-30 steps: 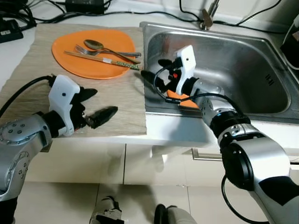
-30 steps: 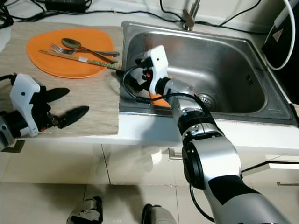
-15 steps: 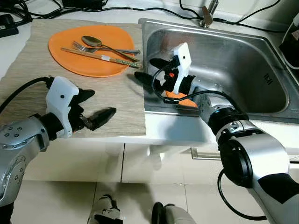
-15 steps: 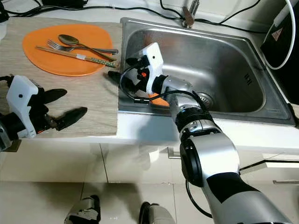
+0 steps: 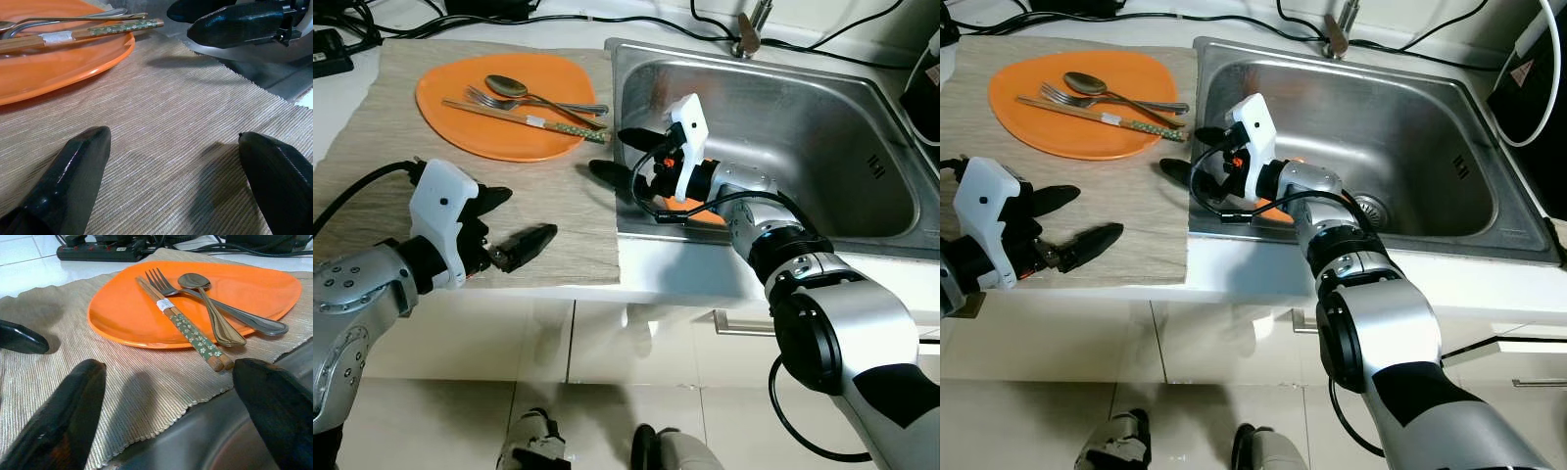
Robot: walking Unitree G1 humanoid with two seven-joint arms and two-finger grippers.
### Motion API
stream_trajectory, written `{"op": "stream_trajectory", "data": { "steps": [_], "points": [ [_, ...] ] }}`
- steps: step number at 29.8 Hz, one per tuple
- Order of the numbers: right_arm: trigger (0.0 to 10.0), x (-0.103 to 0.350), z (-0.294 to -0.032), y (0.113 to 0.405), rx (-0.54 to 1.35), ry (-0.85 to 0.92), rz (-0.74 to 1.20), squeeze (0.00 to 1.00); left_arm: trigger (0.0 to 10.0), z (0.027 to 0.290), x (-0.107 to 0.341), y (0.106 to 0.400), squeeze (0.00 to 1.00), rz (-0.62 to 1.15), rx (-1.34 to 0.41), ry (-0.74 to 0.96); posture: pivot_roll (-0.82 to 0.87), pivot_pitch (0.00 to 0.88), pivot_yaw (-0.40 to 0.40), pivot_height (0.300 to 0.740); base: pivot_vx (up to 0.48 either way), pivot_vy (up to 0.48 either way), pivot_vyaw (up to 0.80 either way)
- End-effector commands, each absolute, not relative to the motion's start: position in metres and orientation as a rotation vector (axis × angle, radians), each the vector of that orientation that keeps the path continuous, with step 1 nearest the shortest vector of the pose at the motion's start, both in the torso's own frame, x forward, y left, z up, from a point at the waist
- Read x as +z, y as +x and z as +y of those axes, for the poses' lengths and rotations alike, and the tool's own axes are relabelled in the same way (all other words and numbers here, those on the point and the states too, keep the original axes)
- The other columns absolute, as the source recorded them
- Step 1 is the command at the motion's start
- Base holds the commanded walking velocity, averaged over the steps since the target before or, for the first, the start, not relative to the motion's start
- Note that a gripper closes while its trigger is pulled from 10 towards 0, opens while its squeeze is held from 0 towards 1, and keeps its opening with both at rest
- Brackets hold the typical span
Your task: Kitchen organization
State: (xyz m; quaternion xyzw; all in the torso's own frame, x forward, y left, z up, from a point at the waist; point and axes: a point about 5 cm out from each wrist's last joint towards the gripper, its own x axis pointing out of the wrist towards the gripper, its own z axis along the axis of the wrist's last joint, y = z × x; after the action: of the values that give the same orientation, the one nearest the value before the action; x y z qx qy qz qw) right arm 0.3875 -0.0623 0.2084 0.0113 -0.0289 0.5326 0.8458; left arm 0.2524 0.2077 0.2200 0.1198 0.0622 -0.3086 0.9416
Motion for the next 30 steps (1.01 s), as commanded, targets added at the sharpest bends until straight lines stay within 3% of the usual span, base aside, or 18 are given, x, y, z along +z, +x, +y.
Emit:
{"op": "stream_trajectory", "data": {
  "steps": [1, 6, 7, 11, 20, 22, 30],
  "points": [
    [4.1, 0.2038, -0.0656, 0.3864, 1.135, 0.028, -0.043, 0.00, 10.0, 0.2020, 0.2238, 0.2516, 0.00, 0.109, -0.654, 0.248, 0.27, 0.189, -0.168, 0.740, 0.000, 0.000, 0.00],
    [3.5, 0.2024, -0.0664, 0.3861, 1.135, 0.026, -0.041, 0.00, 10.0, 0.2021, 0.2240, 0.2521, 0.00, 0.108, -0.653, 0.250, 0.27, 0.186, -0.165, 0.740, 0.000, 0.000, 0.00],
    [2.8, 0.2027, -0.0667, 0.3862, 1.133, 0.028, -0.043, 0.00, 10.0, 0.2019, 0.2239, 0.2522, 0.00, 0.108, -0.655, 0.250, 0.26, 0.184, -0.164, 0.740, 0.000, 0.000, 0.00],
    [2.0, 0.2038, -0.0679, 0.3872, 1.119, 0.031, -0.046, 0.00, 10.0, 0.2014, 0.2239, 0.2528, 0.00, 0.108, -0.658, 0.251, 0.27, 0.180, -0.165, 0.740, 0.000, 0.000, 0.00],
    [1.2, 0.2039, -0.0683, 0.3877, 1.111, 0.037, -0.044, 0.00, 10.0, 0.2009, 0.2235, 0.2535, 0.00, 0.108, -0.658, 0.252, 0.27, 0.173, -0.167, 0.740, 0.000, 0.000, 0.00],
    [0.2, 0.2039, -0.0680, 0.3876, 1.113, 0.037, -0.042, 0.00, 10.0, 0.2007, 0.2234, 0.2531, 0.00, 0.108, -0.658, 0.252, 0.27, 0.171, -0.169, 0.740, 0.000, 0.000, 0.00],
    [0.0, 0.2044, -0.0671, 0.3875, 1.118, 0.041, -0.041, 0.00, 10.0, 0.2008, 0.2230, 0.2523, 0.00, 0.109, -0.658, 0.252, 0.27, 0.169, -0.172, 0.740, 0.000, 0.000, 0.00]
  ]
}}
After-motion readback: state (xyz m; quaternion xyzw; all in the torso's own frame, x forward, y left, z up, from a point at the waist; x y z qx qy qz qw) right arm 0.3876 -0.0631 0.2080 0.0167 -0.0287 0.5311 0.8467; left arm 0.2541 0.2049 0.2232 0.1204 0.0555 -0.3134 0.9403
